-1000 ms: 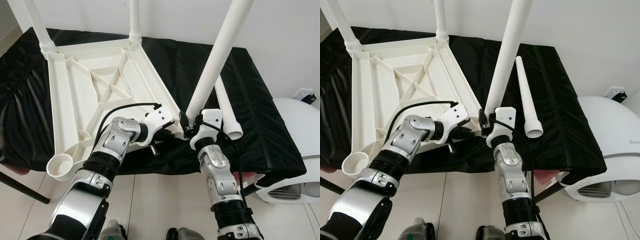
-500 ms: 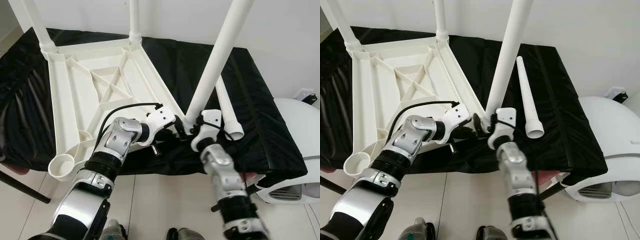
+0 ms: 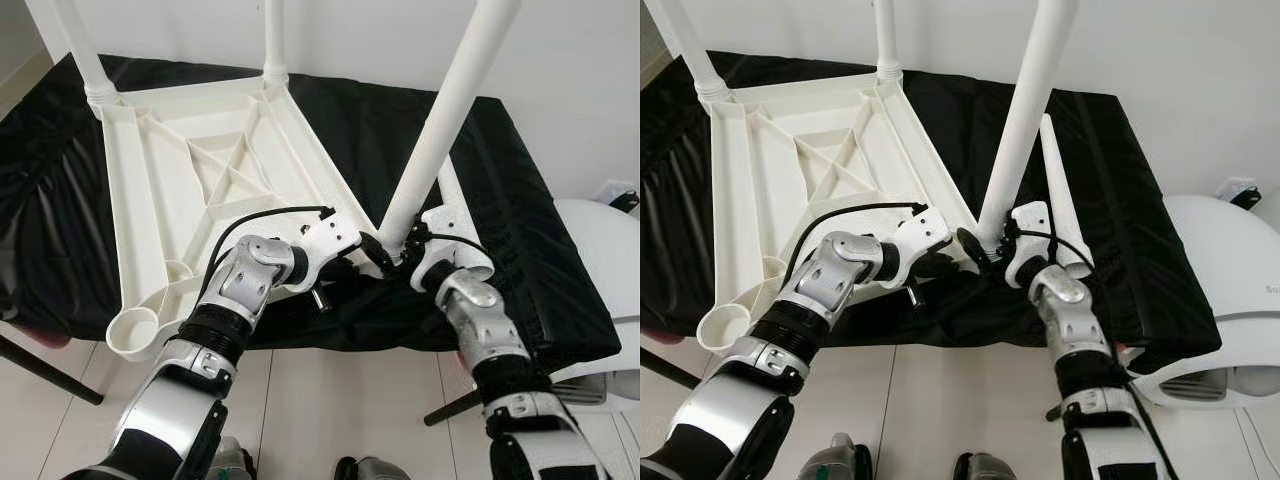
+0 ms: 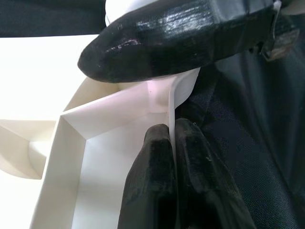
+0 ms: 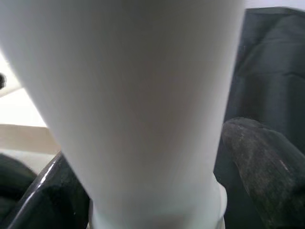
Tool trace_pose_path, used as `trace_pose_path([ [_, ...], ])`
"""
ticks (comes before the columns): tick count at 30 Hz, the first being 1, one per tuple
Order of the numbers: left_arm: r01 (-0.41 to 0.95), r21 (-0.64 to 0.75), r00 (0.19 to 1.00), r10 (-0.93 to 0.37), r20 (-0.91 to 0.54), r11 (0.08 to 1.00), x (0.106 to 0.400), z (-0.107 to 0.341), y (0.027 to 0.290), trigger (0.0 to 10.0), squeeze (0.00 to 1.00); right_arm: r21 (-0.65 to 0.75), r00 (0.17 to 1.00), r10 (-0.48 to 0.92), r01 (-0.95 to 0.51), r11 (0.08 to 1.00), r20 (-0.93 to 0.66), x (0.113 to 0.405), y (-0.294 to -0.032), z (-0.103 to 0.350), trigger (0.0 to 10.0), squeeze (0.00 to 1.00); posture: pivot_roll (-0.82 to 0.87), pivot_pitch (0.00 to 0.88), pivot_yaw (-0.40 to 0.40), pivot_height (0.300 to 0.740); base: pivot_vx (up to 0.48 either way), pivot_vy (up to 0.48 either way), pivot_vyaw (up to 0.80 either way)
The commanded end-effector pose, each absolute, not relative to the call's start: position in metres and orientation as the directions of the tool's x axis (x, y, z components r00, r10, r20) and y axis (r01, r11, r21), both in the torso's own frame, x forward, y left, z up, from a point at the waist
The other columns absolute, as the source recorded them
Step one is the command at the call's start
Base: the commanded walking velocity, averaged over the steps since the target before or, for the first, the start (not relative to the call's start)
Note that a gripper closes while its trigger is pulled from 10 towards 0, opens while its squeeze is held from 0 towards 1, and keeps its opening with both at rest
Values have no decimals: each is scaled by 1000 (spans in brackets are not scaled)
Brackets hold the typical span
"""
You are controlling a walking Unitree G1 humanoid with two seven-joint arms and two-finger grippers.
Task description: Building children table
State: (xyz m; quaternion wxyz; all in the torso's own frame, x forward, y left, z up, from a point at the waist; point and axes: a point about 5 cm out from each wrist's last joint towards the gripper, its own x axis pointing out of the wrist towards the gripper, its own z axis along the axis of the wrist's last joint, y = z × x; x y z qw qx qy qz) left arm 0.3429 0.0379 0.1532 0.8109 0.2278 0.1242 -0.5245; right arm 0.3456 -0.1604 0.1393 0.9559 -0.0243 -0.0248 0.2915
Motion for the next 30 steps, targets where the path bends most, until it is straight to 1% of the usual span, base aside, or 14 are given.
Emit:
trace_pose_path([
  [1,838,251,546,-743,-386,485,348,148,47,10000,0,-81,840,538,-533,842,65,348,-183,148,10000,1000,3,19,-63,740,0,0,0],
  [3,838,251,546,-744,-386,485,348,148,46,10000,0,-93,826,560,-553,828,65,349,-183,150,10000,1000,4,19,-62,740,0,0,0],
  [4,838,252,545,-744,-386,484,347,148,46,10000,0,-111,813,580,-571,813,62,350,-184,151,10000,0,5,18,-60,740,0,0,0],
  [9,838,254,546,-743,-387,483,347,149,47,10000,0,-106,773,631,-624,774,59,352,-187,155,10000,0,9,19,-57,740,0,0,0],
  [12,837,257,548,-741,-389,484,347,148,48,10000,0,-94,711,702,-697,711,40,356,-190,161,10000,0,14,20,-55,740,0,0,0],
  [13,837,257,548,-741,-389,484,347,148,48,10000,0,-94,711,702,-697,711,40,356,-190,161,10000,0,14,20,-55,740,0,0,0],
  [15,837,257,548,-740,-390,484,347,148,48,10000,0,-85,679,733,-729,679,32,357,-191,164,10000,0,15,22,-55,740,0,0,0],
  [19,837,255,547,-740,-391,484,346,148,48,10000,0,-93,653,757,-753,652,25,358,-192,166,10000,0,15,23,-54,740,0,0,0],
  [21,837,254,547,-740,-392,484,346,147,49,10000,0,-77,618,786,-782,618,26,358,-193,169,10000,0,14,25,-53,740,0,0,0],
  [23,837,254,547,-740,-392,484,346,147,49,10000,0,-77,618,786,-782,618,26,358,-193,169,10000,0,14,25,-53,740,0,0,0],
  [30,839,253,544,-742,-392,482,346,148,48,10000,0,-85,572,820,-817,570,3,358,-194,169,10000,0,14,29,-47,740,0,0,0],
])
